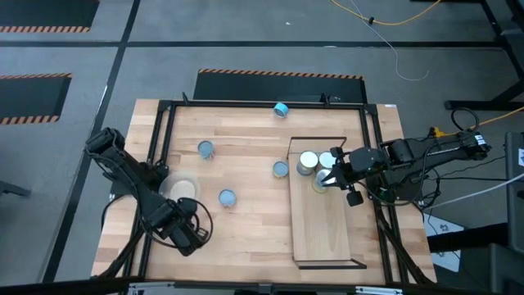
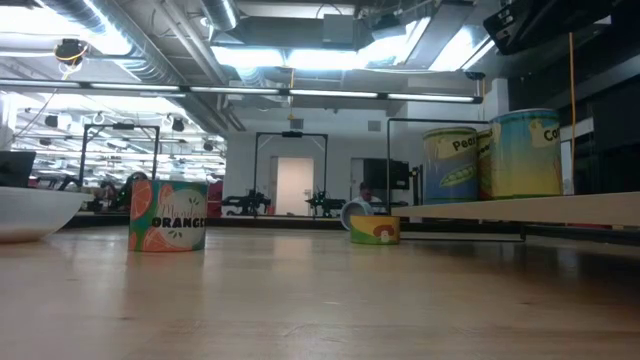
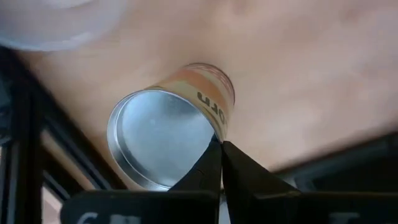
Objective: Pick and place cans onto a shelf
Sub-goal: Put the orange can onto the shelf aligned with the light blue can
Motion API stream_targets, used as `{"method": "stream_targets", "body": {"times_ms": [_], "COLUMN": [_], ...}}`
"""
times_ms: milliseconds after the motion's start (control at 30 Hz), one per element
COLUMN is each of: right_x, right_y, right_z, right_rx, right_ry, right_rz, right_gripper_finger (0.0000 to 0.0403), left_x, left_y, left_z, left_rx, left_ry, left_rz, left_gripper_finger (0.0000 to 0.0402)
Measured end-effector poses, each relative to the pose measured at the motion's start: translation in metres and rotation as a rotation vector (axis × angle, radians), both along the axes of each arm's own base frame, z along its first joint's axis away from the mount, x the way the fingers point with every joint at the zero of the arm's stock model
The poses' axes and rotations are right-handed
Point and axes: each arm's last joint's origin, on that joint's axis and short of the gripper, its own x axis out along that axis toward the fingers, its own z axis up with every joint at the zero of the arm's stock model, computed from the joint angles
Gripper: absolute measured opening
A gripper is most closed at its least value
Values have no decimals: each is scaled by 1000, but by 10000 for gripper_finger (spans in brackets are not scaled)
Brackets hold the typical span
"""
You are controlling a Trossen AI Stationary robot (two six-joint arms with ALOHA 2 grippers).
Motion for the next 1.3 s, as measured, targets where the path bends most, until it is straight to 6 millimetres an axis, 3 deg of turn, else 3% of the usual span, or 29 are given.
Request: {"method": "stream_targets", "body": {"times_ms": [200,333,533,833,1033,1300], "right_x": [0,0,0,0,0,-6], "right_y": [0,0,0,0,0,-1], "right_z": [0,0,0,0,0,0], "right_rx": [0,0,0,0,1,37], "right_ry": [0,0,0,1,1,30], "right_rz": [0,0,0,0,-1,-36], "right_gripper_finger": [68,68,68,68,68,68], "left_x": [24,47,87,136,161,199], "left_y": [-4,3,31,88,115,127], "left_z": [26,36,44,56,66,83], "left_rx": [-106,-97,-9,180,285,345], "left_ry": [-215,-413,-669,-970,-990,-940], "left_rz": [-182,-262,-410,-674,-836,-1031], "left_gripper_finger": [1,0,0,0,0,0]}}
